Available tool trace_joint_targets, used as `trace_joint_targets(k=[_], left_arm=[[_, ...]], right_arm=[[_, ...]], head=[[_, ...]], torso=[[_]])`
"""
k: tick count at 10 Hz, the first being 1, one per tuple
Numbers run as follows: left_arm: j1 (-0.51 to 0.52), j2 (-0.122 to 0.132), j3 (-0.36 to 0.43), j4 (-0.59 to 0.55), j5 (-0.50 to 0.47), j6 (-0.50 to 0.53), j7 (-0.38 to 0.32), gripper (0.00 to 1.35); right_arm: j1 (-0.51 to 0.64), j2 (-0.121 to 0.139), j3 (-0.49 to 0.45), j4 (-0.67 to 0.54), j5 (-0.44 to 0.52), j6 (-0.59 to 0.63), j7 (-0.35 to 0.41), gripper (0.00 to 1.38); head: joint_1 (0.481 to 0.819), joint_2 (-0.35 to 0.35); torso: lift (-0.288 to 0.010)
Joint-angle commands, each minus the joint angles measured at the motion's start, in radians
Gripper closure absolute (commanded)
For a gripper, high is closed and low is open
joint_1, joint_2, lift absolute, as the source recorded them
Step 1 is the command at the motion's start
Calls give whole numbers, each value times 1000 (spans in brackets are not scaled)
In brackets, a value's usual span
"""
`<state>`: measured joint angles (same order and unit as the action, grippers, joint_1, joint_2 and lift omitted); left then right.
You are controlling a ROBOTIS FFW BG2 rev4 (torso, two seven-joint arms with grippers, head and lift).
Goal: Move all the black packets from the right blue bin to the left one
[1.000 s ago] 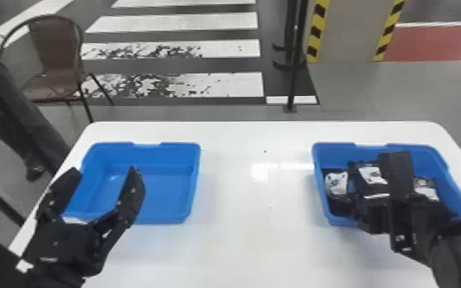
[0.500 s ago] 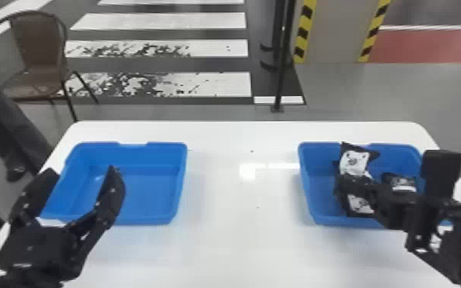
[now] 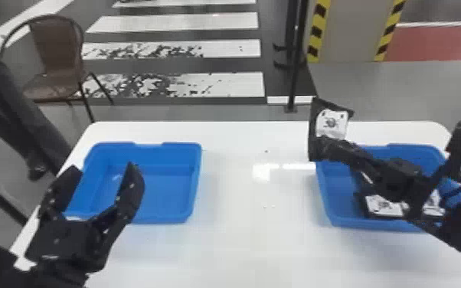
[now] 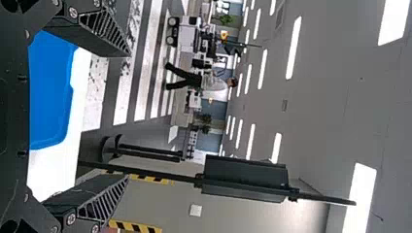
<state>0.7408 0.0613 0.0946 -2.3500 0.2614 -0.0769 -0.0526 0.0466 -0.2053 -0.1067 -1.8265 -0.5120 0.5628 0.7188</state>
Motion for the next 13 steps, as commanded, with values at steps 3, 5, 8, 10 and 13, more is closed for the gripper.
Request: trace_joint_targets(k=[3, 5, 8, 10, 13], left_arm=[[-27, 3, 11, -98, 223, 271, -67, 150], [-83, 2, 47, -133, 389, 492, -130, 150], [-142, 6, 73, -128, 375, 678, -179, 150], [-152, 5, 73, -103, 347, 686, -179, 150], [-164, 2, 69, -71, 341, 688, -179, 150]], right_arm=[[-96, -20, 196, 154, -132, 51, 165, 1108], [-103, -31, 308, 164, -200, 70, 182, 1108], [-130, -32, 408, 178, -246, 78, 182, 1108], [-150, -39, 472, 191, -292, 80, 180, 1108], [-167, -43, 547, 193, -330, 80, 176, 1108]], head=[[695, 185], [695, 225], [695, 254], [695, 285], [695, 335]], torso=[[-140], [-140], [-140], [-140], [-140]])
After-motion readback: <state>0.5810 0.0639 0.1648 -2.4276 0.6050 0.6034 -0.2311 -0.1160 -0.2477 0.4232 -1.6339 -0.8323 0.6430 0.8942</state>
